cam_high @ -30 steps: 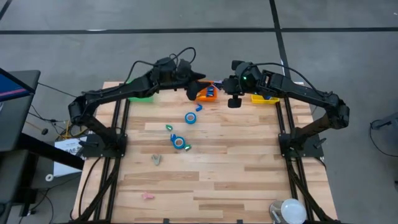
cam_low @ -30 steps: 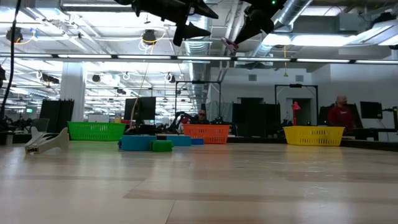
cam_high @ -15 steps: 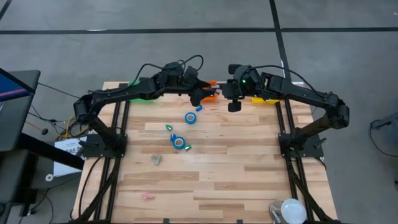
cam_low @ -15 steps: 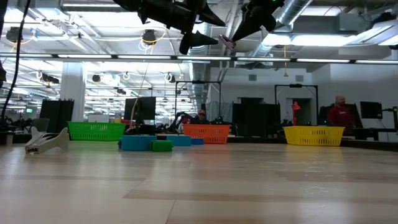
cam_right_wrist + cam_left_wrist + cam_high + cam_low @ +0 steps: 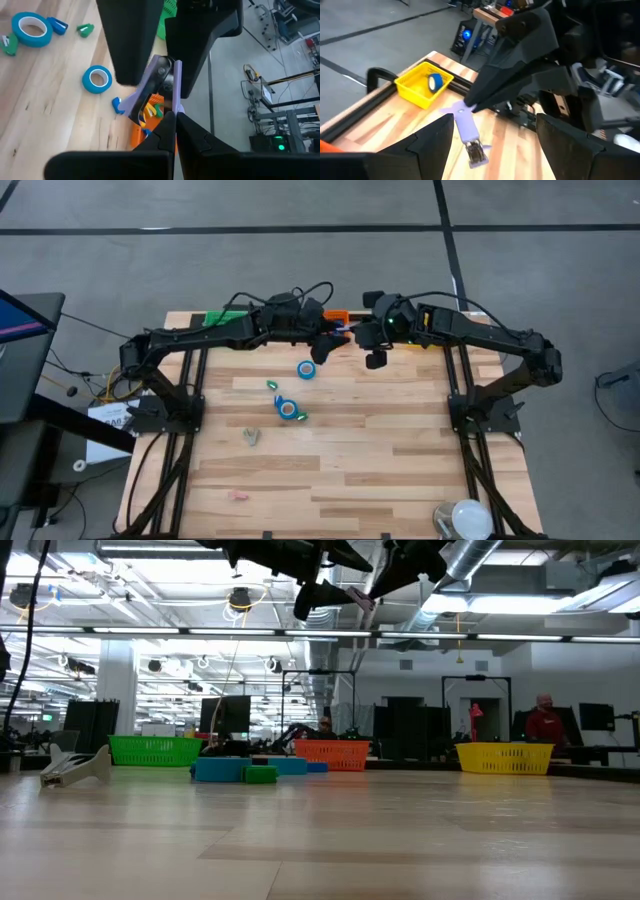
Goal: Pick and place Stapler, Stapler remover, tape
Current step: Put the purple staple remover into the green bin
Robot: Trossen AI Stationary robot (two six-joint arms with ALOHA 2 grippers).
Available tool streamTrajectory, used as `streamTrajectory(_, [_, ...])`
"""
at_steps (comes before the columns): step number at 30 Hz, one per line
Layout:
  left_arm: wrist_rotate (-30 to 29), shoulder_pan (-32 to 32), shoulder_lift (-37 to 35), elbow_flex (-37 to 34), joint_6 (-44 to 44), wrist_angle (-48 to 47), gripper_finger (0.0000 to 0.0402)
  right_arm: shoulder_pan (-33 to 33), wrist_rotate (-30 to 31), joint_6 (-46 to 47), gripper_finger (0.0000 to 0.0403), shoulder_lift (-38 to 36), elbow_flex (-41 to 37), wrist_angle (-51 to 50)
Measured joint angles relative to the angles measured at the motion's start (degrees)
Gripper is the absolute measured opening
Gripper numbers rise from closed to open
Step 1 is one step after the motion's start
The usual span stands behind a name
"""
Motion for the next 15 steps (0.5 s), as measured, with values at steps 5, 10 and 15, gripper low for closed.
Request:
streamTrajectory(5, [-5.8,-0.9,0.0,0.0,-0.8,-1.8,0.0273,0.0,1.9,0.0,0.0000,0.0,0.0,-0.2])
streamTrajectory(10, [-6.6,-0.8,0.0,0.0,-1.5,-3.6,0.0273,0.0,2.0,0.0,0.0000,0.0,0.0,-0.5])
streamTrajectory(15, [-6.6,-0.6,0.0,0.0,-1.5,-3.6,0.0268,0.0,2.0,-0.1,0.0000,0.0,0.0,-1.0])
